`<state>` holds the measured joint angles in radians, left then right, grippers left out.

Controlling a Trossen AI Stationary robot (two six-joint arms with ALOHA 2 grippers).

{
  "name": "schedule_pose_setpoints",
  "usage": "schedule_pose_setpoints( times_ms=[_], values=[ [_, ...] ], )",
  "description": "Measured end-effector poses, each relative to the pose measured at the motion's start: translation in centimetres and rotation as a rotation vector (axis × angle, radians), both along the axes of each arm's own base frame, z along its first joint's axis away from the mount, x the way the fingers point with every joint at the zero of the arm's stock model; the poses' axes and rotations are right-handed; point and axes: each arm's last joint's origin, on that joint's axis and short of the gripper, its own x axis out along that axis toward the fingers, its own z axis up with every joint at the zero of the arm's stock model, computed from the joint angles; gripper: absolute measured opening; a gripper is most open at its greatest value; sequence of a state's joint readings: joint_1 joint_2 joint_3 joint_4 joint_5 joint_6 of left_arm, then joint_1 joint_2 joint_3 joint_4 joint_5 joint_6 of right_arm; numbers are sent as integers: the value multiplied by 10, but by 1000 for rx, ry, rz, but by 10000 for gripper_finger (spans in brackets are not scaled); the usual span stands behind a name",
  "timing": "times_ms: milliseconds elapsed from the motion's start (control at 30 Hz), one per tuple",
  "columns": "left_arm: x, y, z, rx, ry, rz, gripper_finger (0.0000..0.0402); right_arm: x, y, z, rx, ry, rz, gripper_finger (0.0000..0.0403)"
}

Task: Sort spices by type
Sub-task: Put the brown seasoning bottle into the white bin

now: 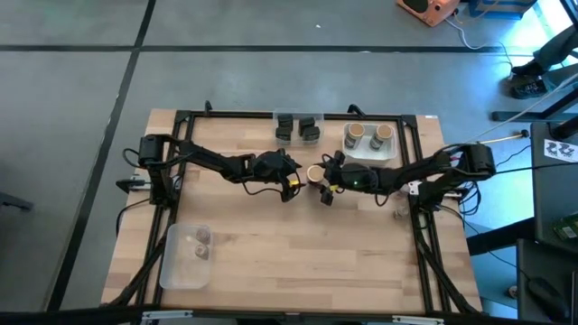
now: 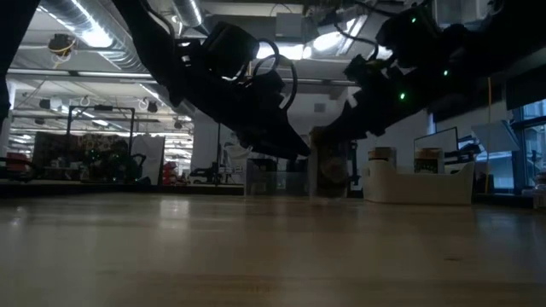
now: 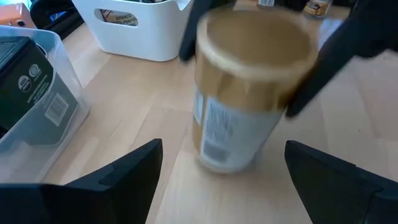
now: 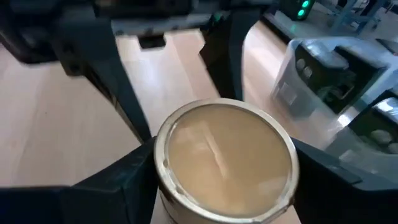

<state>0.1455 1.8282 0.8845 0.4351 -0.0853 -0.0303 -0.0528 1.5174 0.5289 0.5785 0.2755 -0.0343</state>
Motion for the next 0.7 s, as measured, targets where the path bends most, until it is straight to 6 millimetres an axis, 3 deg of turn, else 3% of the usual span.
schedule_pose_setpoints(
  times_ms=[233,467,700],
  values=[
    [0,-1,0,0,1,-3,320,-24,0,33,-39,16,-35,279],
    [0,-1,0,0,-2,-3,320,-65,-2,69,-125,35,-173,279],
    [0,-1,0,0,-3,-3,320,-102,-5,91,-194,13,-346,279]
  ],
)
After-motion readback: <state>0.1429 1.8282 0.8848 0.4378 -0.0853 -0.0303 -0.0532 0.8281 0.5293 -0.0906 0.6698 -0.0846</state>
